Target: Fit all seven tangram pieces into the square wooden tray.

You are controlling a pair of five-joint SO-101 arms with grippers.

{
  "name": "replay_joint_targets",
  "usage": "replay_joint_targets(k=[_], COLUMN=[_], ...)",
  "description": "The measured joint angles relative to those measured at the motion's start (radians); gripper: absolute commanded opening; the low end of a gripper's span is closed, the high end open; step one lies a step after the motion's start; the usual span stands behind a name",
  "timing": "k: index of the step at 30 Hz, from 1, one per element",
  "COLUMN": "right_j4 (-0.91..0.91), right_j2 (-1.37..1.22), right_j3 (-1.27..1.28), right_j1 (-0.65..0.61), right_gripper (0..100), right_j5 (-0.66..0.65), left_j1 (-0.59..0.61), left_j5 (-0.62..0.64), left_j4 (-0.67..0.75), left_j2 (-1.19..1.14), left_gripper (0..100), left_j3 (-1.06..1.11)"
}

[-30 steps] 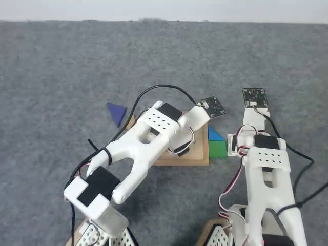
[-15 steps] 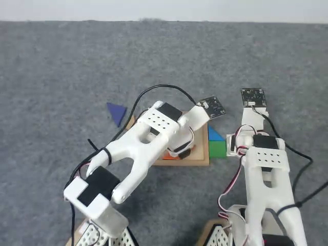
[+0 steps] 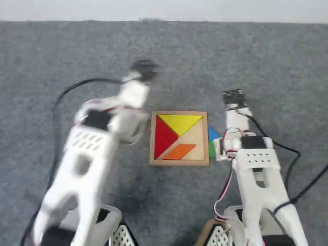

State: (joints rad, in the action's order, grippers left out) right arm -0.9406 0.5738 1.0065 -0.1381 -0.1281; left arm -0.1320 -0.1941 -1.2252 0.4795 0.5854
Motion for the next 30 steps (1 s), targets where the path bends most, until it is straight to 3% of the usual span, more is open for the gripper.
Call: replay_joint_targets(k=[6,11,17,25,30], right_j4=[-0.02,-0.058,-0.058,-0.058,-0.058], right_j2=[0.0,0.006,0.006,-0.005,-0.166], right_j3=[0.0,0.0,-0.054,-0.129,-0.221], right_j1=[-0.166,-0.351,-0.483,-0.486,-0.491], right_gripper=[0.6,0.6,0.6,0.6,0.6], right_j5=[-0.06,-0.129,-0.133,-0.126,-0.101], left_j1=[0.282,0.388,0.422,0.425,0.425], left_j5=[0.006,0.006,0.006,0.006,0.006], left_j4=[0.015,0.152,0.304,0.316,0.316], left_j2=[0.261,0.354,0.37,0.37,0.37], left_gripper=[13,13,13,13,13], left_j3=[0.315,0.549,0.661,0.661,0.661])
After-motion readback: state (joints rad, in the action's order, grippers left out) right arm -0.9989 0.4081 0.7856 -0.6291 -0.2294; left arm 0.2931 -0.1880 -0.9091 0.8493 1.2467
